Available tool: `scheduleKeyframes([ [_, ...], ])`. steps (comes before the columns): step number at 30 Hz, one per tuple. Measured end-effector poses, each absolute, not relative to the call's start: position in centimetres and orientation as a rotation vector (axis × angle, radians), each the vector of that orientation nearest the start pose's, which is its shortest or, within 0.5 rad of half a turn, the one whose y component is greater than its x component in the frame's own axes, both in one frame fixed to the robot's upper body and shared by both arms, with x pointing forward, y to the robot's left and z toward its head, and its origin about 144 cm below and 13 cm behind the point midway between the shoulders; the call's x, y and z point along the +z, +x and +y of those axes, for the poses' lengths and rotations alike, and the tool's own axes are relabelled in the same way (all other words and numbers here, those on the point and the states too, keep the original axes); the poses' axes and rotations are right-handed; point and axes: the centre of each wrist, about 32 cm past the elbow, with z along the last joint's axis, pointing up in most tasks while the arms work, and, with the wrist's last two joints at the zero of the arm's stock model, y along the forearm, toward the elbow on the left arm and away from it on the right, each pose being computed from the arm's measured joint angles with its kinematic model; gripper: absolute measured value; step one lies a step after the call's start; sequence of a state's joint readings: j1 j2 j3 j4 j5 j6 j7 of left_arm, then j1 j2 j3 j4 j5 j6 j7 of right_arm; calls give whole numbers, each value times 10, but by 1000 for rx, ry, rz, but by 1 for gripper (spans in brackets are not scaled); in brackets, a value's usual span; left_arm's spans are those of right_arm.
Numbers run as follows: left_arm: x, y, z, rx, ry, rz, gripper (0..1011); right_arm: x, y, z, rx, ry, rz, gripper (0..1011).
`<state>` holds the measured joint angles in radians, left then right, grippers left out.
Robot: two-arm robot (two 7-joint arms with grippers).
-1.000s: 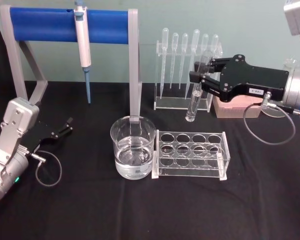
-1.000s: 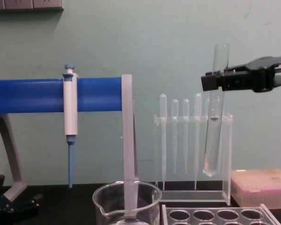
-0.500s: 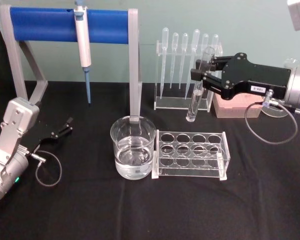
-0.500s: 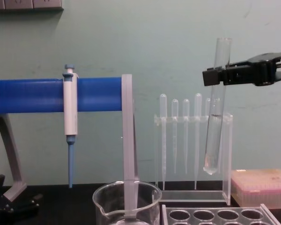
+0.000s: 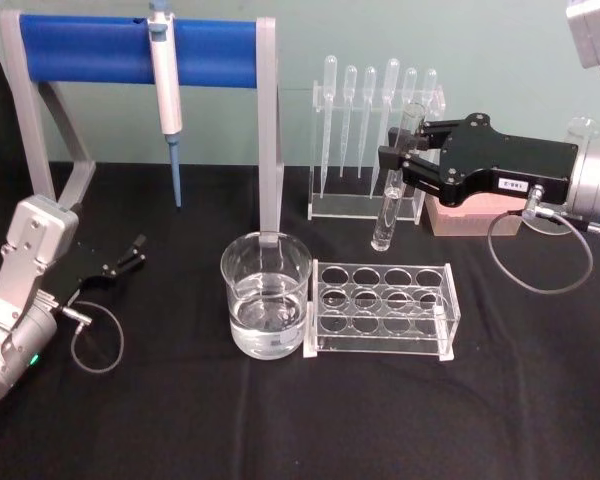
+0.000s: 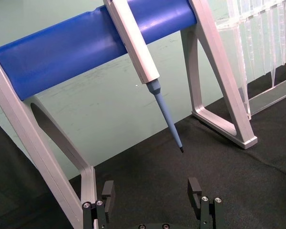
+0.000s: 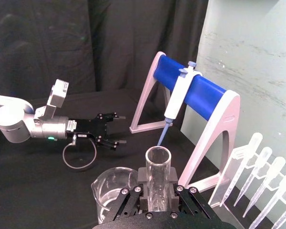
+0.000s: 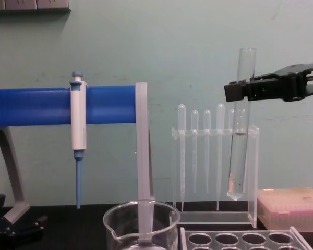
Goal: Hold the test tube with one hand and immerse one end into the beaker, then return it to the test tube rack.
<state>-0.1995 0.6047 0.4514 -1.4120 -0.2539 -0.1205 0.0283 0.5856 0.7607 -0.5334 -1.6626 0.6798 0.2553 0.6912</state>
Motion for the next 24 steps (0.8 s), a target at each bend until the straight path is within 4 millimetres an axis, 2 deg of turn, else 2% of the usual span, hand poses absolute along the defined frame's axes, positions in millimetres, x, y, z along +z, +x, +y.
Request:
scheduleKeyframes([
  [24, 1140, 489, 310, 1248, 304, -285, 1000, 1336, 539, -293, -481, -197, -139, 234],
])
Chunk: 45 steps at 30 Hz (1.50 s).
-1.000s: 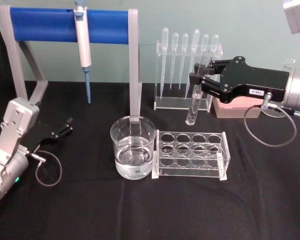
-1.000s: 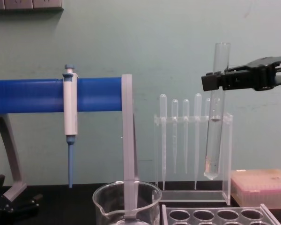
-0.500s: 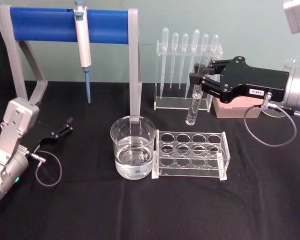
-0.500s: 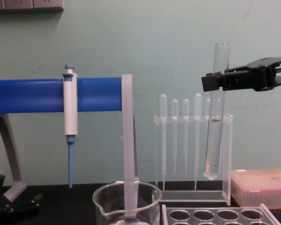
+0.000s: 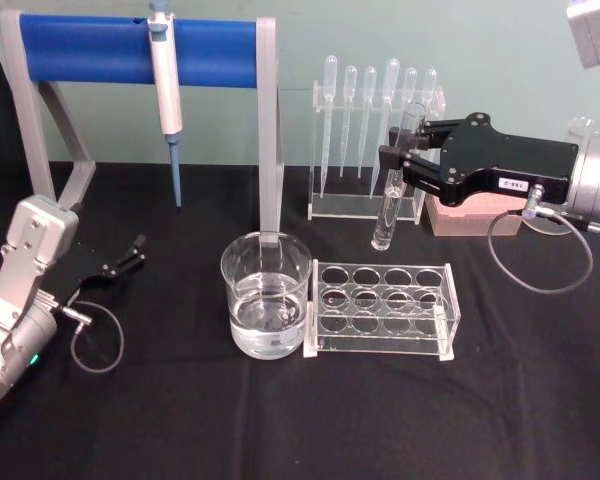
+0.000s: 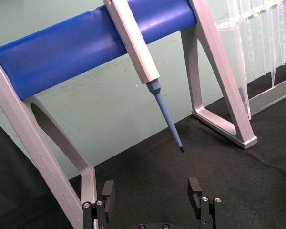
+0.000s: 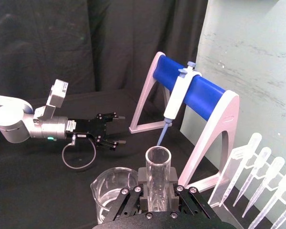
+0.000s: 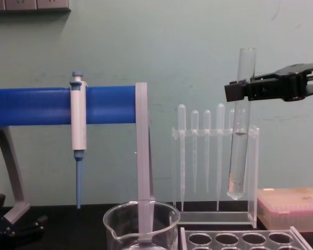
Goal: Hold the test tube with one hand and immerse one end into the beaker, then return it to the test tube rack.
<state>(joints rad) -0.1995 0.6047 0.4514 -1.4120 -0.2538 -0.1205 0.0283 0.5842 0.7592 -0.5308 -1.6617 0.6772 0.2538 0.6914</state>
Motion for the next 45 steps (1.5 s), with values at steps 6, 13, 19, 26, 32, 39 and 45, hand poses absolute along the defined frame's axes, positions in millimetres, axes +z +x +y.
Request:
scheduleKeyframes([
  [6, 1140, 489, 310, 1248, 304, -285, 1000, 1336, 539, -293, -481, -197, -140, 234],
  [13, 1140, 489, 310, 1248, 304, -285, 1000, 1336, 539, -293, -481, -197, -140, 234],
  [19, 1140, 489, 310, 1248, 304, -285, 1000, 1336, 539, -293, -481, -197, -140, 234],
  [26, 1140, 489, 310, 1248, 304, -285, 1000, 1336, 539, -293, -481, -197, -140, 234],
  [32, 1140, 489, 310, 1248, 304, -285, 1000, 1336, 539, -293, -481, -197, -140, 234],
  [39, 1140, 489, 310, 1248, 304, -285, 1000, 1336, 539, -293, -481, -197, -140, 234],
  [45, 1140, 489, 310, 1248, 305, -285, 1000, 1336, 539, -293, -481, -197, -140, 234],
])
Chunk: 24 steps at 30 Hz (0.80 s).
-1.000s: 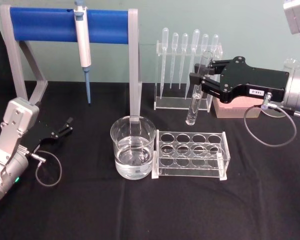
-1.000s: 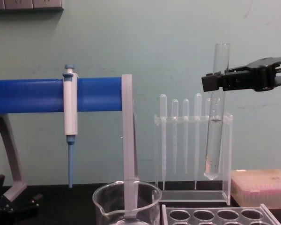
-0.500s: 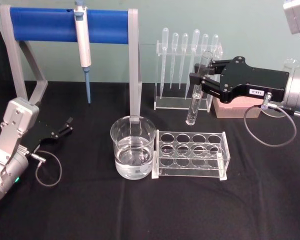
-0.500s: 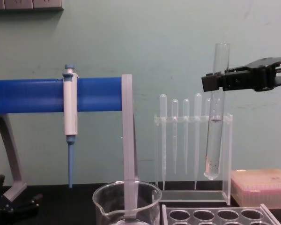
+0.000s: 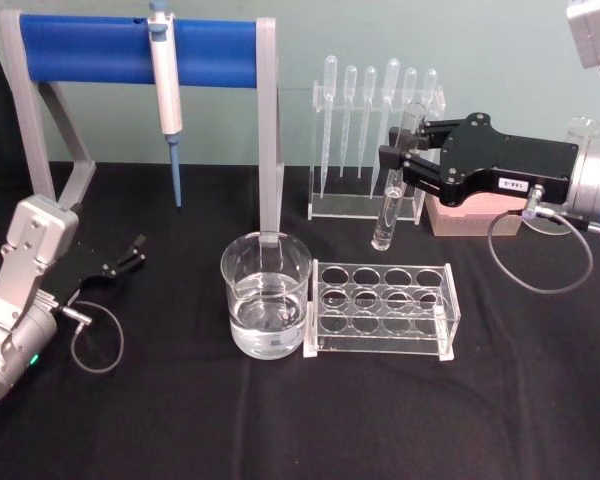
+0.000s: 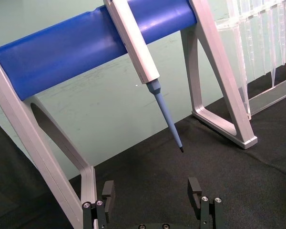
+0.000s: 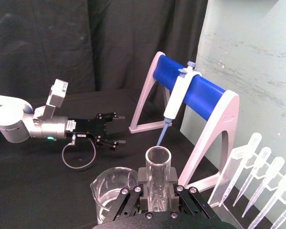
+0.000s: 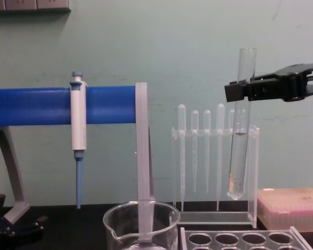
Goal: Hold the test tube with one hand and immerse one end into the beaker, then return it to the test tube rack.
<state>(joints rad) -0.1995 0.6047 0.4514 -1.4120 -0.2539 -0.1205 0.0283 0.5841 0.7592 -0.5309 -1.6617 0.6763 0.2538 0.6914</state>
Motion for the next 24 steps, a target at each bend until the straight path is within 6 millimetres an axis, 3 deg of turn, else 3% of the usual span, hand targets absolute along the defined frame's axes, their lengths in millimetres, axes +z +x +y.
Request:
scheduleKeyframes([
  [24, 1140, 489, 310, 1248, 304, -285, 1000, 1336, 539, -293, -481, -197, -140, 234],
])
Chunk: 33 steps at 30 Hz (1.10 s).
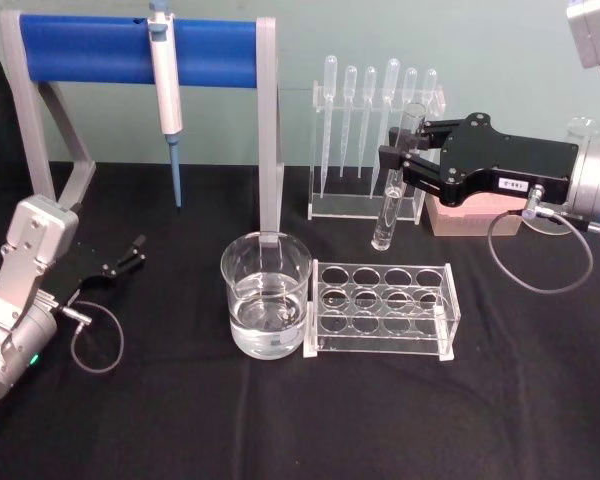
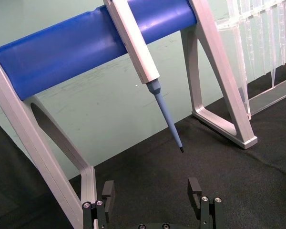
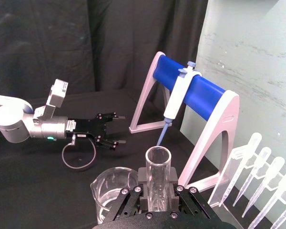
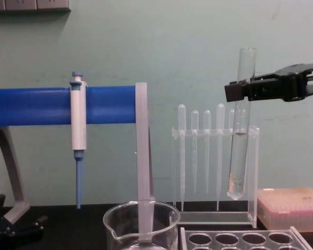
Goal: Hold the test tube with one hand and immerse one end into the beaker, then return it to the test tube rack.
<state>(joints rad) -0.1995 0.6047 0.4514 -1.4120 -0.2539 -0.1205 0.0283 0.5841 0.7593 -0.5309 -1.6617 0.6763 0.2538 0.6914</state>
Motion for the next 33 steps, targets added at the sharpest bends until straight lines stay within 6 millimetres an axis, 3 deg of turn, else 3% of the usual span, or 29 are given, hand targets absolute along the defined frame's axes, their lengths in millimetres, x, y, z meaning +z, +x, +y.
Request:
scheduleKeyframes([
  [33, 1140, 489, 310, 1248, 304, -285, 1000, 1336, 539, -293, -481, -197, -140, 234],
])
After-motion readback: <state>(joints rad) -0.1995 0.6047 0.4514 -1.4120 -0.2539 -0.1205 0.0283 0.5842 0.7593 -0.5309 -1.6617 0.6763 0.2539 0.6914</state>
